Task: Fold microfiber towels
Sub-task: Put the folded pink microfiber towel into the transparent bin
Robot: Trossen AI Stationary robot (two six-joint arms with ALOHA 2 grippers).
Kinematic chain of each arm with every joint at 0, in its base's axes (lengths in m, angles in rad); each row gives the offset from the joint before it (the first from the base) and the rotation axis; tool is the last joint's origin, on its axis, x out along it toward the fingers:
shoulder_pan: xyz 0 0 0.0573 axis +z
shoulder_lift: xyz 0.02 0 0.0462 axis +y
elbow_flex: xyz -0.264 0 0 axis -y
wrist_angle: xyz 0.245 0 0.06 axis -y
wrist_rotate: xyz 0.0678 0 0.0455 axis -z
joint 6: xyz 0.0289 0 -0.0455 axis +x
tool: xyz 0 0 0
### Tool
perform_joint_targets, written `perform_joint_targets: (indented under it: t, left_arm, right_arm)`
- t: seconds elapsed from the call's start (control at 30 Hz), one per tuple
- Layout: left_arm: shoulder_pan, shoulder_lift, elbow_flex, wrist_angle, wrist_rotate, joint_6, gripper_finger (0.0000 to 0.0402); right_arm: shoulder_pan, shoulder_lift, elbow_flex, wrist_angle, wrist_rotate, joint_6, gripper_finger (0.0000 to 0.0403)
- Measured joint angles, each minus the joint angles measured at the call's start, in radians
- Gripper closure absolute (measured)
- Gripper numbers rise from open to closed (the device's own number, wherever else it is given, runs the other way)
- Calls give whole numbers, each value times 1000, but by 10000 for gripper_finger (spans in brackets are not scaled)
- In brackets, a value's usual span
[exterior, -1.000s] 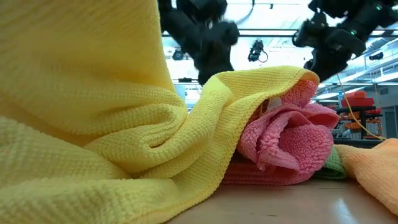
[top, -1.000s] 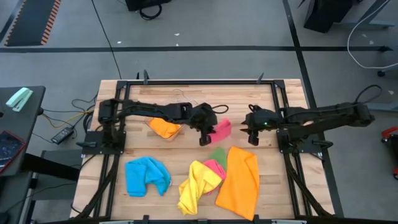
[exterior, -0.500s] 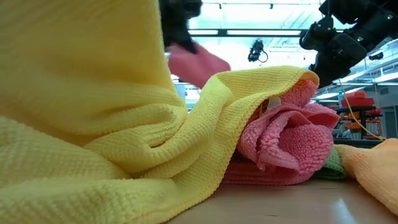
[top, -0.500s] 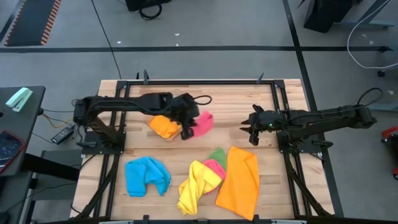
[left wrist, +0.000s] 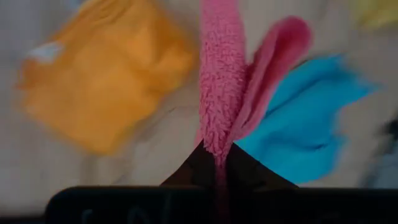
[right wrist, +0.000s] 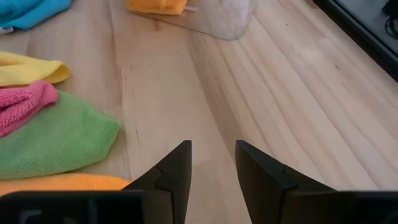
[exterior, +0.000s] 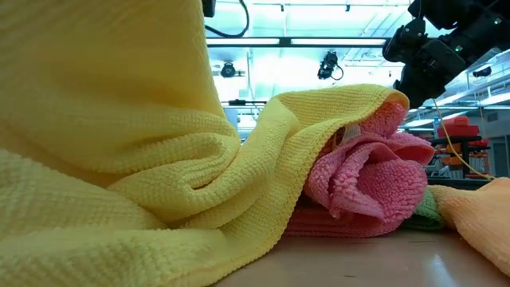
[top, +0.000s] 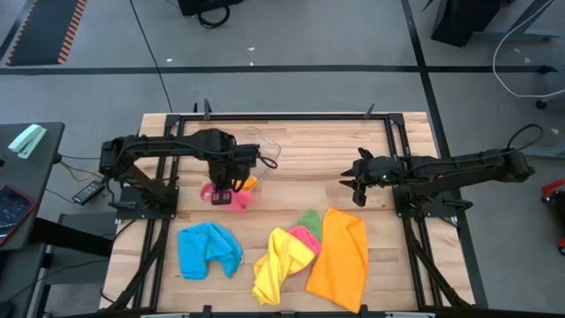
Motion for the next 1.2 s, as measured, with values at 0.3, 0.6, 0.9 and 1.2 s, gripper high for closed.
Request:
perform_joint_targets:
  t: [0.3, 0.6, 0.9, 1.2]
  left_arm:
    - [3, -2, -38, -7, -206, 336, 372]
    - [-3, -6, -62, 104, -256, 448, 384]
    - [-3, -8, -61, 228, -61, 277, 388]
    - [76, -8, -61, 272, -92, 265, 388]
  right_arm:
    - [0, 0, 0, 3, 0, 0, 272]
    - [0, 0, 0, 7, 0, -5, 272]
    - [0, 0, 0, 20, 45, -15, 272]
    - [0, 0, 0, 23, 45, -14, 272]
